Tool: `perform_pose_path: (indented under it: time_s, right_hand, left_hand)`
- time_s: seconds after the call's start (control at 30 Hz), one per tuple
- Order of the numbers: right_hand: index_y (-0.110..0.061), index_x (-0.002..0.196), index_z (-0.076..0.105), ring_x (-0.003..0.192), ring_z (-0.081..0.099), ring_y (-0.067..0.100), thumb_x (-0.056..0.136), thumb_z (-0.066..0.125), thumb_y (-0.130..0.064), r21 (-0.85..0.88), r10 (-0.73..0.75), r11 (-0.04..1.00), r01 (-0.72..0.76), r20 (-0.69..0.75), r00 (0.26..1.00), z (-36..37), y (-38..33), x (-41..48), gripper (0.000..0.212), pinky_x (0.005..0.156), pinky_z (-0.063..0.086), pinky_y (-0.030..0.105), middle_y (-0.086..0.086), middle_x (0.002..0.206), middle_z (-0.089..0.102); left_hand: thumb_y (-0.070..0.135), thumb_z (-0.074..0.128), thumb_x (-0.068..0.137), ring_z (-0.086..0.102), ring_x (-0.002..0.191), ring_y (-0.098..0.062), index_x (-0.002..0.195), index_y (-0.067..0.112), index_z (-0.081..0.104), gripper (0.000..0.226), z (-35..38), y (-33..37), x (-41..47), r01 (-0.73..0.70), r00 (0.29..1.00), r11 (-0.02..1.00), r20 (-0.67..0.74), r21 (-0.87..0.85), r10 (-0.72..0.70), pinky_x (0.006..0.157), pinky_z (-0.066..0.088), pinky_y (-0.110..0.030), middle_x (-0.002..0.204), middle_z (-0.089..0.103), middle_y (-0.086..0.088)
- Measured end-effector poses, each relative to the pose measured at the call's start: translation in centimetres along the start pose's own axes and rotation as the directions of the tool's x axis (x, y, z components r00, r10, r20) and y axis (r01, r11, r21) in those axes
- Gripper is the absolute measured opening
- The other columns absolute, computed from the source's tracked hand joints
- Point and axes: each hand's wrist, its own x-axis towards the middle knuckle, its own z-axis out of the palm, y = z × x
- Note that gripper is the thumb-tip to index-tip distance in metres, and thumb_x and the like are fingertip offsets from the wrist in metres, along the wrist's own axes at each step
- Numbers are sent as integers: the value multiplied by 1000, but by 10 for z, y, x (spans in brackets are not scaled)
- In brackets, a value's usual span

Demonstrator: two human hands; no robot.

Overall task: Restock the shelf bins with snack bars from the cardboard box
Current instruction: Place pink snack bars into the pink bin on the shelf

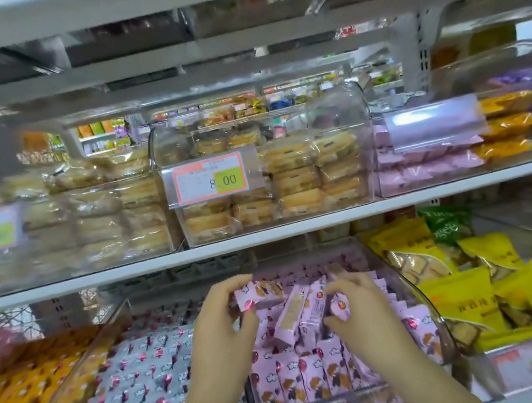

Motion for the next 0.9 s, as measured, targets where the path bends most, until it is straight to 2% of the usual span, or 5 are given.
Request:
perform_pose_path:
  time_s: [0.07, 0.27, 0.5, 0.73, 0.9]
  right_hand:
    - [-28, 135, 44, 128, 42, 17, 91, 62, -15, 17, -11, 1000, 12, -7, 1000, -4, -4, -4, 50, 102, 38, 29, -3, 144, 33]
    - [-32, 135, 43, 127, 47, 18, 86, 69, -17, 315, -25, 949, 15, 27, 999, -41, -12, -10, 57, 96, 40, 27, 1, 141, 47]
    - [-31, 124, 54, 116, 48, 5, 81, 74, -19, 372, -21, 928, -12, 85, 996, -80, 8, -27, 49, 104, 42, 35, -6, 125, 53]
    - [-18, 91, 59, 64, 57, -8, 81, 71, -1, 405, -80, 912, 65, 21, 997, -86, 23, -26, 23, 60, 43, 7, -12, 76, 56]
    - [-27, 105, 59, 105, 58, 14, 85, 69, -16, 48, -71, 997, 67, 104, 992, -78, 38, -24, 25, 87, 49, 32, 0, 114, 59]
  left_hand:
    - [8, 57, 92, 63, 87, -23, 109, 43, 54, 39, -7, 4, -8, -49, 999, 999, 0, 2, 49, 78, 55, -46, 116, 59, 18]
    - [-3, 56, 91, 58, 67, 13, 92, 28, 65, 33, -13, 20, -14, -44, 998, 982, 32, -185, 51, 59, 46, -7, 110, 64, 17]
    - [5, 55, 94, 50, 56, 1, 80, 38, 68, 38, 3, 40, -23, -38, 979, 985, 190, -169, 71, 54, 44, -10, 100, 64, 31]
    - [6, 49, 96, 47, 55, -10, 85, 40, 63, 38, 30, 50, -23, -94, 934, 996, 347, 10, 84, 49, 37, -12, 88, 61, 36]
    - [5, 46, 98, 53, 60, -17, 87, 44, 64, 44, 54, 45, -16, -75, 912, 997, 406, 36, 54, 50, 41, -20, 87, 65, 27]
